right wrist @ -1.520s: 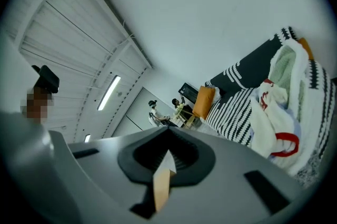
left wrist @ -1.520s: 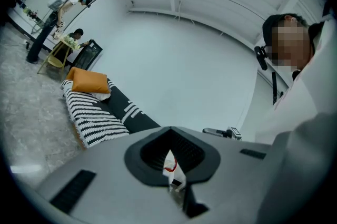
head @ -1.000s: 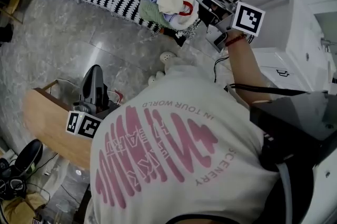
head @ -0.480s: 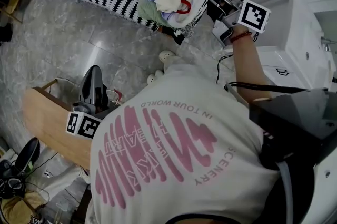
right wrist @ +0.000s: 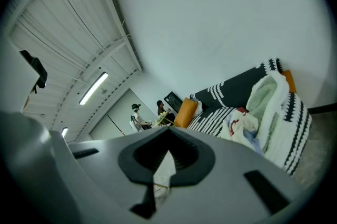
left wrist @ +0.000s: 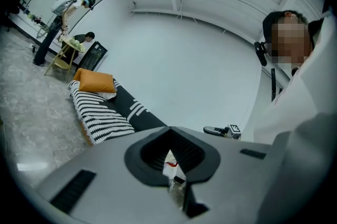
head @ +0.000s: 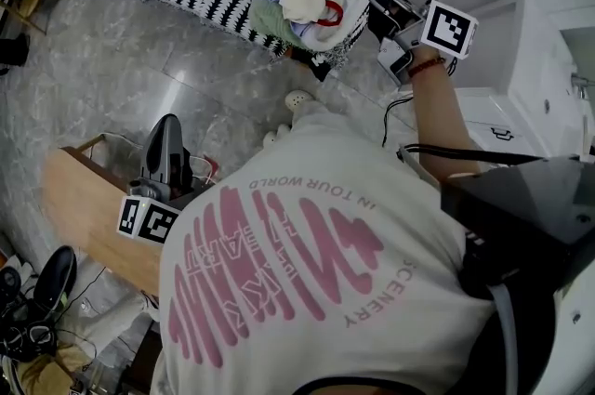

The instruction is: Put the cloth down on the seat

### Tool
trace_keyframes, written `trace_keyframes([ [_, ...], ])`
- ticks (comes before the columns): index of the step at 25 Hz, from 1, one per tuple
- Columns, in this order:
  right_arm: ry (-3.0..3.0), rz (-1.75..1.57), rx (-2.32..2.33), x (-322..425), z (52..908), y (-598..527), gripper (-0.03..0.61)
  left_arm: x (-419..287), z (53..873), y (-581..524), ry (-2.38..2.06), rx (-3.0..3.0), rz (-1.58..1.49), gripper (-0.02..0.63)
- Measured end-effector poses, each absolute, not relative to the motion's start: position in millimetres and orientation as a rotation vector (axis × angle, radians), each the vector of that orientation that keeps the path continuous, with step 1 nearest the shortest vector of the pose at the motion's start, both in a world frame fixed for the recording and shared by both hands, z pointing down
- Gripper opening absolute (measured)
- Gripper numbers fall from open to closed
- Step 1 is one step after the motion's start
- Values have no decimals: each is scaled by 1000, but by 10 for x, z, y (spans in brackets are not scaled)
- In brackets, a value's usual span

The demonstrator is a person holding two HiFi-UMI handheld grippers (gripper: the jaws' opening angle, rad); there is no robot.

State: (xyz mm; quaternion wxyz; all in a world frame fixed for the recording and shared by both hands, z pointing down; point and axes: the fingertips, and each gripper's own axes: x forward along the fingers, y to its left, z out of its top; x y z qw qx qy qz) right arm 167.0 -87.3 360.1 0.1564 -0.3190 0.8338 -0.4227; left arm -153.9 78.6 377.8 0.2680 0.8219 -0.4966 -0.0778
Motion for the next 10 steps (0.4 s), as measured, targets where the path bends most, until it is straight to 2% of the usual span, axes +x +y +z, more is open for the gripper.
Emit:
trace_keyframes([
  [10, 2422, -1217, -870, 1595, 3598, -863, 11, -1590, 3811, 905, -1370, 2212, -215, 8],
])
